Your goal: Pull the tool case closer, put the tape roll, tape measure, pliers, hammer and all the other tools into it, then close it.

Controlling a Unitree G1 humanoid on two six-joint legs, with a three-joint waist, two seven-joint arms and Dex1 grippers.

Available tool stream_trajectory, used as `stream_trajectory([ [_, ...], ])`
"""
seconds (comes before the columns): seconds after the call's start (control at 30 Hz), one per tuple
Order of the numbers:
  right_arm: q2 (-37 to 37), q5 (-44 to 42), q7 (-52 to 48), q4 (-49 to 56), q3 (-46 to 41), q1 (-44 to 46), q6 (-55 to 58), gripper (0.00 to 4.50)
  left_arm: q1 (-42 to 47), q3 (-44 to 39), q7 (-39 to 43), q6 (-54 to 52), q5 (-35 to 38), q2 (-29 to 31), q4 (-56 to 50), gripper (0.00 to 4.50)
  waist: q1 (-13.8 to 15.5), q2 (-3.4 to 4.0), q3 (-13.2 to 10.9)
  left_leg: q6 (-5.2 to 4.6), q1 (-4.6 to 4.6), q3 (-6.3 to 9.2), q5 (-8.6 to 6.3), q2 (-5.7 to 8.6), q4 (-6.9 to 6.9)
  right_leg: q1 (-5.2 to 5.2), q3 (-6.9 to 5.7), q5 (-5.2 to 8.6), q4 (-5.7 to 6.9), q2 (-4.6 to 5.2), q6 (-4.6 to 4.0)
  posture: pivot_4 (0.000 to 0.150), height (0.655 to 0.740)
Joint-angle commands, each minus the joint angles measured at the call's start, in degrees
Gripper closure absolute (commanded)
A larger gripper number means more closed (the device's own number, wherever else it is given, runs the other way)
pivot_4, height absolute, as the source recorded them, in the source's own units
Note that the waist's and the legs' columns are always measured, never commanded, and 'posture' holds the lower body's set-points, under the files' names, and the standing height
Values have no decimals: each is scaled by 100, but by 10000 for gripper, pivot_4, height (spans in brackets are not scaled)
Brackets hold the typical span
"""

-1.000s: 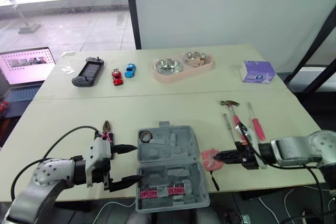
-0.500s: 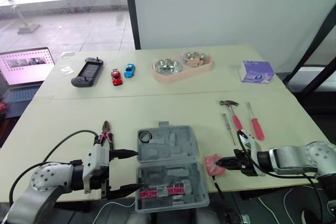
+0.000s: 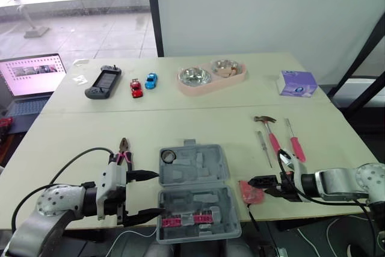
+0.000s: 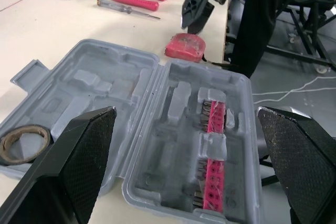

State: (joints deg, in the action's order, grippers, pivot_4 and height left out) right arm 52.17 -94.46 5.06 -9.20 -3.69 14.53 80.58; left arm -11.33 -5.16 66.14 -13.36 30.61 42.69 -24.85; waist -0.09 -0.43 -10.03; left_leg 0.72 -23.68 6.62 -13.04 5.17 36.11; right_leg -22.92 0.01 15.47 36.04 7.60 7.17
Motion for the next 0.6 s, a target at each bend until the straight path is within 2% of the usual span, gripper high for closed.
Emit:
stream_trajectory([
  [0.03,165,431,-695,591,-282,62,-30,429,-6,-52,3,-3,96,46,-147,0,26,5,-3,0,-1,0,0,0,-1,-3,0,0,0,0,0,1500,7233],
  [0.1,353,973,-1428,1188,-216,4,-167,429,-16,-78,3,-12,103,49,-130,0,29,16,-8,0,-8,-1,0,-1,-4,-14,0,0,2,-3,0,1500,7233],
  [0.2,953,2728,-3385,2402,255,-495,-1727,429,-10,-126,-37,-51,134,39,-98,0,73,20,-11,0,-19,0,0,-4,-4,-25,-5,0,4,-18,4,1500,7233],
  [0.3,1602,5328,-5472,2896,981,-1390,-4969,429,-70,-174,12,-9,146,58,-91,0,101,18,-13,1,-25,2,-1,-3,-2,-25,-14,-3,0,-22,27,1500,7233],
  [0.37,1645,6480,-6253,2533,1290,-1603,-6668,429,-120,-203,27,-6,147,83,-90,0,77,13,-16,2,-26,-2,-4,2,0,-21,-15,-2,-2,-19,37,1500,7233],
  [0.43,1375,7101,-6614,1921,1486,-1411,-7582,429,-176,-226,23,-3,141,94,-92,0,35,9,-19,2,-21,-6,-3,0,3,-20,-11,-7,0,-19,40,1500,7233],
  [0.6,786,8240,-7123,699,1951,-647,-8672,429,-265,-243,-71,-24,119,90,-168,0,-62,7,-25,8,17,-17,-1,-10,1,5,-6,-16,3,-14,9,1500,7233],
])
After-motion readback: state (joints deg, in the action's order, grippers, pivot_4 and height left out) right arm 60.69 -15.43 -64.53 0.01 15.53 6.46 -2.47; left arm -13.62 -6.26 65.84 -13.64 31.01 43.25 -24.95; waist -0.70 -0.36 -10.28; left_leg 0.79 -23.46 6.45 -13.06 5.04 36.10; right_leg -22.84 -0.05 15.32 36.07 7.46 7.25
